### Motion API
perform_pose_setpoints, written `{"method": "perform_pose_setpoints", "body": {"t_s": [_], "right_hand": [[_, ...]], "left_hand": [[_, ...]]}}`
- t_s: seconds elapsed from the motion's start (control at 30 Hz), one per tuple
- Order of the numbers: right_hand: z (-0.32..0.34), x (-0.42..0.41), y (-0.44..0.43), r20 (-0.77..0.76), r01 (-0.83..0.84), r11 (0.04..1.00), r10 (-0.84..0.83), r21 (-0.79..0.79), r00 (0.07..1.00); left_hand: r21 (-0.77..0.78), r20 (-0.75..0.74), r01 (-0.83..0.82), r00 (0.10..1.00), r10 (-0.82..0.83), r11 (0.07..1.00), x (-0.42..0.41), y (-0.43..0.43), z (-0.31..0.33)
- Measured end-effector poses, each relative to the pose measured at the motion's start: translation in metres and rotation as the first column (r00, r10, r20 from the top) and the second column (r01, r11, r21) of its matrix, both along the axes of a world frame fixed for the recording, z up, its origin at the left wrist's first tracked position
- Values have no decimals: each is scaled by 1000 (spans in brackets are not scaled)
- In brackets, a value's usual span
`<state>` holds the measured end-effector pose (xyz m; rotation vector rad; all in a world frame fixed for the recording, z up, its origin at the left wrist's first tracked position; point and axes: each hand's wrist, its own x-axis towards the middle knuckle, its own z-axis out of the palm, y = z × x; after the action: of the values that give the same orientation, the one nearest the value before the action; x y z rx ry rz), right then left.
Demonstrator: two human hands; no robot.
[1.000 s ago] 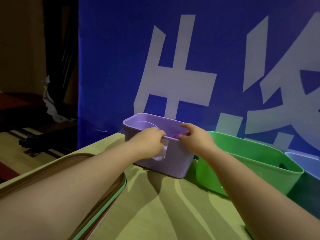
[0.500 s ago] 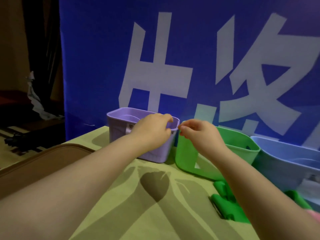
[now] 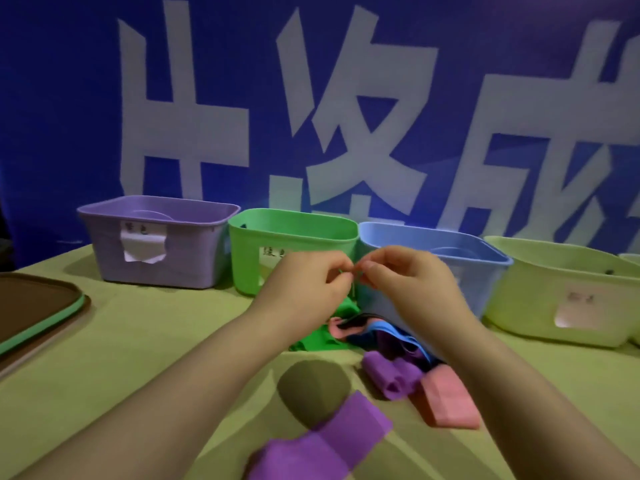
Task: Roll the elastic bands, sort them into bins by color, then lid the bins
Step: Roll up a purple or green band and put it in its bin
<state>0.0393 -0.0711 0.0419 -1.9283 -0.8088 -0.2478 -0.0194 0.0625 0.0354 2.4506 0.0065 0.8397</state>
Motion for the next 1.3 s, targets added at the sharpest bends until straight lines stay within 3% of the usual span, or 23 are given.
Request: {"method": "perform_pose_setpoints", "body": {"t_s": [0.37, 0.5, 0.6, 0.7, 0.93, 1.3], "right_hand": [[-41, 14, -93, -93, 116, 991, -121, -60, 988], [-48, 18, -93, -89, 127, 982, -141, -143, 986], [-49, 18, -92, -71, 133, 976, -147, -171, 987], [-48, 17, -91, -33, 140, 962, -152, -234, 988], [-52, 13, -87, -39, 136, 949, -153, -285, 987], [-54, 11, -85, -10, 102, 959, -108, -266, 994]], "left_hand": [[14, -57, 57, 997, -56, 998, 31, -86, -33], [289, -257, 24, 965, 53, 957, 44, -74, -49], [431, -442, 124, 892, 89, 894, 46, -56, -66], [520, -521, 231, 849, 91, 822, 43, -57, -70], [504, -412, 179, 910, 54, 845, 41, -56, -67], [294, -203, 120, 977, -61, 948, 38, -64, -56]]}}
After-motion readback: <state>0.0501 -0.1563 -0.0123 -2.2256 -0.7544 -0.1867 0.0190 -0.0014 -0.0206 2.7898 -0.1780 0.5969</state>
